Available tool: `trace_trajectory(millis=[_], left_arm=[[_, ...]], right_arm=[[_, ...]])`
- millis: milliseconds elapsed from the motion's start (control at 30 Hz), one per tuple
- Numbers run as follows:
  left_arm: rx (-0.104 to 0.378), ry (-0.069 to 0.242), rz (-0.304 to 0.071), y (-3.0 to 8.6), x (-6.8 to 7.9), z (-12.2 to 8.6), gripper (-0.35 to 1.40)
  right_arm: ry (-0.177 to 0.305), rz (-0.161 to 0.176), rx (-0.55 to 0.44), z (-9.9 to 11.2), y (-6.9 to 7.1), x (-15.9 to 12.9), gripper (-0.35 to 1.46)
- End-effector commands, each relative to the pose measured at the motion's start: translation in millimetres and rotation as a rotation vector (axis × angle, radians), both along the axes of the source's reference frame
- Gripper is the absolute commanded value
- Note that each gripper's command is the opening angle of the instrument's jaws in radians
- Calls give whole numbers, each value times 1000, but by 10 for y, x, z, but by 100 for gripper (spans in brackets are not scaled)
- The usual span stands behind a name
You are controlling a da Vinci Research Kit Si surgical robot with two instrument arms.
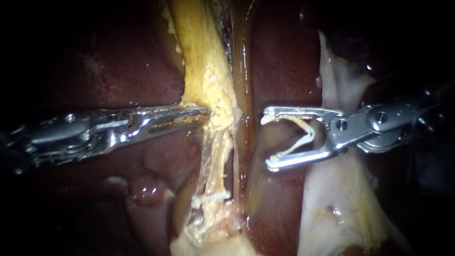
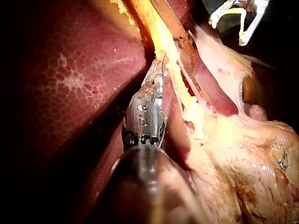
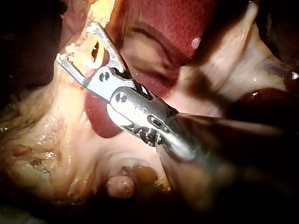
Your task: Clipping second clip left tube
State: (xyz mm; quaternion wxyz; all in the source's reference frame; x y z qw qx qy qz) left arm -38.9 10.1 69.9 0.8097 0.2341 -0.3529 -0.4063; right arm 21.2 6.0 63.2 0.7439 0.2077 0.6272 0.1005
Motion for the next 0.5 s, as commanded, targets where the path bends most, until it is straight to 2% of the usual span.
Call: trace_trajectory(millis=[33,100,200,300,400,500], left_arm=[[0,-1,1,0,1,-1,-35],[5,-4,6,2,4,-5,-35],[4,2,-1,11,12,-23,-35],[7,11,-20,23,22,-47,-35],[-9,1,-35,32,33,-70,-35],[-23,-6,-43,35,40,-87,-35]], right_arm=[[0,3,18,0,-1,0,60],[-16,-2,48,1,-5,1,59],[-71,-26,145,8,-18,9,58],[-87,-39,204,24,-33,27,58],[-111,-61,237,44,-48,47,58],[-133,-82,257,69,-64,66,58]])
